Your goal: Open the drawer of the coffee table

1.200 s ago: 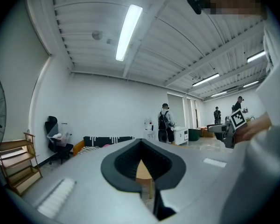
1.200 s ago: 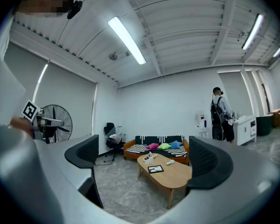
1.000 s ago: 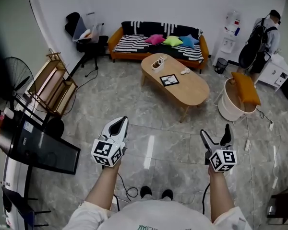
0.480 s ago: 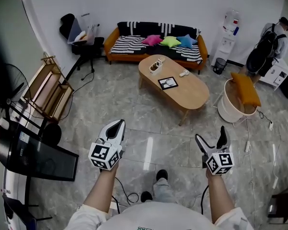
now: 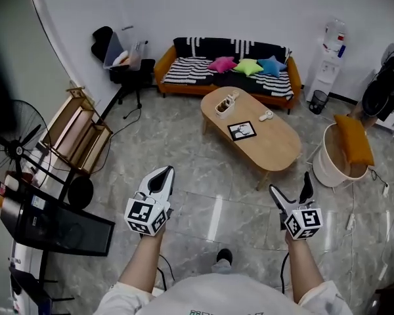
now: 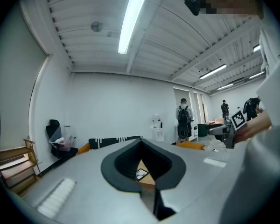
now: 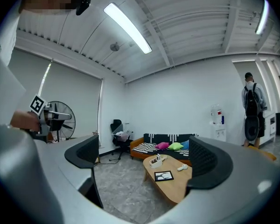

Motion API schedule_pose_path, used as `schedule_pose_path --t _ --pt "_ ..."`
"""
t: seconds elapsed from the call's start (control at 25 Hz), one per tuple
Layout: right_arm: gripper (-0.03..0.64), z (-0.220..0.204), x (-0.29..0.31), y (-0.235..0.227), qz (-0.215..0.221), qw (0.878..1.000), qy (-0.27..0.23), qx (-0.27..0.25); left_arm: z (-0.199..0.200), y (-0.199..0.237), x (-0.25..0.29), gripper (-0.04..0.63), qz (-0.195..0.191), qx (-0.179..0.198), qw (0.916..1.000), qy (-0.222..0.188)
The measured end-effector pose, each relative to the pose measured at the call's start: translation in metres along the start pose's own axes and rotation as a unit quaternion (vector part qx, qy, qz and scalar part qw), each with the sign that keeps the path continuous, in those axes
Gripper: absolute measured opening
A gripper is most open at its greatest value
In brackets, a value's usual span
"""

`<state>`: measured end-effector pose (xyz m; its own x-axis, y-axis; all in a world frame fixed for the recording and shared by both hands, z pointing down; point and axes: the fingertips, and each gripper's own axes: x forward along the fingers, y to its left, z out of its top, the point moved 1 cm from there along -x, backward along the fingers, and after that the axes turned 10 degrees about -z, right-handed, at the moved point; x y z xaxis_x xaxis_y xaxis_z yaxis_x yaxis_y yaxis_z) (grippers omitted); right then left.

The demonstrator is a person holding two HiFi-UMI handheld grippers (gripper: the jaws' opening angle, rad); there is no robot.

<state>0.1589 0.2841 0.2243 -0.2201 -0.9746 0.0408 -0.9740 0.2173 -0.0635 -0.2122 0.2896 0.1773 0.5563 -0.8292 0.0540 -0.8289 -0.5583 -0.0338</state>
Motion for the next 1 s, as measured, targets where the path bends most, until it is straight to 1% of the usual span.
schedule_pose_path --t 0.28,0.52,0.72,0.84,1.0 --pt "0.589 -0.001 0.065 0.005 0.028 1.0 0.002 0.004 -0.006 0.03 0.025 -0.002 0.017 0.002 0.9996 0.024" --pt "0.589 -0.008 0.108 0.018 0.033 0.999 0.015 0.001 -0.015 0.073 0.049 -0.002 0.02 -0.006 0.9995 0.023" --pt "0.589 -0.001 0.156 0.034 0.015 1.0 0.015 -0.021 -0.027 0.124 0.085 -0.002 -0.004 -0.021 0.9997 0.008" --pt "0.589 0.003 0.197 0.05 0.001 0.999 0.02 -0.028 -0.029 0.167 0.106 -0.002 -0.021 -0.022 0.9995 0.005" --pt "0.589 0.01 0.247 0.083 -0.016 0.999 0.02 -0.035 -0.03 0.23 0.128 -0.002 -0.046 -0.02 0.9987 0.003"
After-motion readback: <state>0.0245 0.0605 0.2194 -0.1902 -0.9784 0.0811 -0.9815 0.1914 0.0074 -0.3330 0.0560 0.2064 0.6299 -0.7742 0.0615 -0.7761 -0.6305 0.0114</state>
